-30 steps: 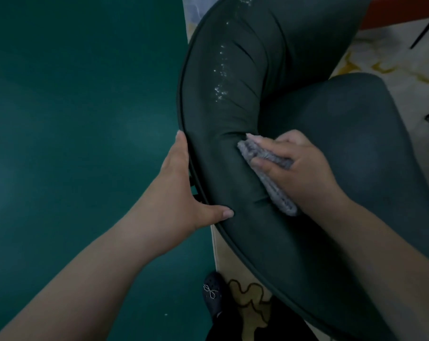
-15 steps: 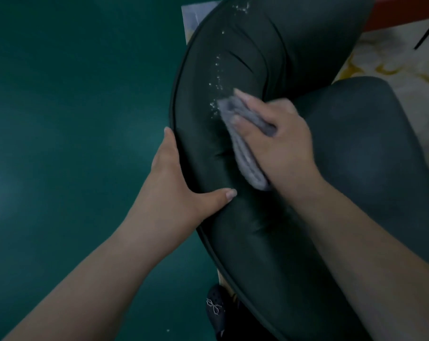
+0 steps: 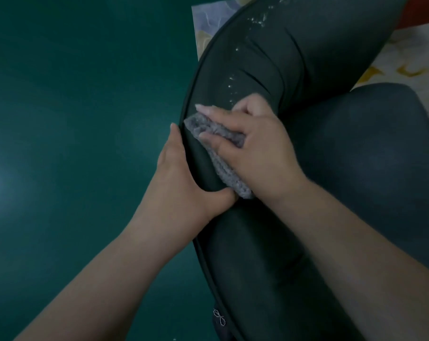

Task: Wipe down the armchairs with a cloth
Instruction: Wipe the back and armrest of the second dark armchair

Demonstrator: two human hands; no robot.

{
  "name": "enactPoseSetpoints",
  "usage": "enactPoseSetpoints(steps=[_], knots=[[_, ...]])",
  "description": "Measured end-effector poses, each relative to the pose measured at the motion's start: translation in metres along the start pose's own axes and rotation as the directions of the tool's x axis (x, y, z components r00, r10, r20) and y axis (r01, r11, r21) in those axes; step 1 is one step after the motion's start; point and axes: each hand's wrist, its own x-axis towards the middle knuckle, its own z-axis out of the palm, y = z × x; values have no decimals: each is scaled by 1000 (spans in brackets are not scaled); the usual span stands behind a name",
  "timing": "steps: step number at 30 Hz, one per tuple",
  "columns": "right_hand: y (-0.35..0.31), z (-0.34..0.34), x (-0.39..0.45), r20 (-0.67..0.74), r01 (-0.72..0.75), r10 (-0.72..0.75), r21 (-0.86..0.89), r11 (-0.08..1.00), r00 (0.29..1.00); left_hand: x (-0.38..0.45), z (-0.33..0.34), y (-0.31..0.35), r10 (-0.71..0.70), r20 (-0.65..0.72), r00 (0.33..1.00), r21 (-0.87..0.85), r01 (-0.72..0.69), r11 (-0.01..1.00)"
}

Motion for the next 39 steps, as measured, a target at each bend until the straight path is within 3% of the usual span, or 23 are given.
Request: enactPoseSetpoints(steps=[5,8,11,18,21,25,31,34,36,39], knots=[[34,-26,-10,-112,-213,213,12,977,971,-1,1,1,-34,19,999,-11,34,999],[23,-21,5,-145,-101,107,51,994,984,1,3,4,-35,10,999,0,35,999],[10,-3,23,-37,57,-57,1,998,998,6,2,6,-26,-3,1000,50,26,998],[56,-33,10,-192,-200,193,-20,980,962,30,-6,17,-20,9,1000,117,19,993],[32,-19,38,-147,-106,108,24,994,983,35,-7,20,-30,17,999,150,27,988],[17,0,46,-10,78,-80,-117,990,997,35,-9,23,-33,35,999,175,26,984],[58,-32,33,-180,-135,123,-60,989,976,42,-13,25,-47,50,998,180,37,983],[36,-8,50,-161,-16,15,-5,1000,987,57,-15,24,-2,35,999,188,-5,982],[29,4,58,-100,79,-91,-116,990,991,68,-17,25,30,65,997,202,-43,978],[48,-8,48,-141,8,-28,-139,990,990,83,-22,27,56,135,989,198,-82,977]])
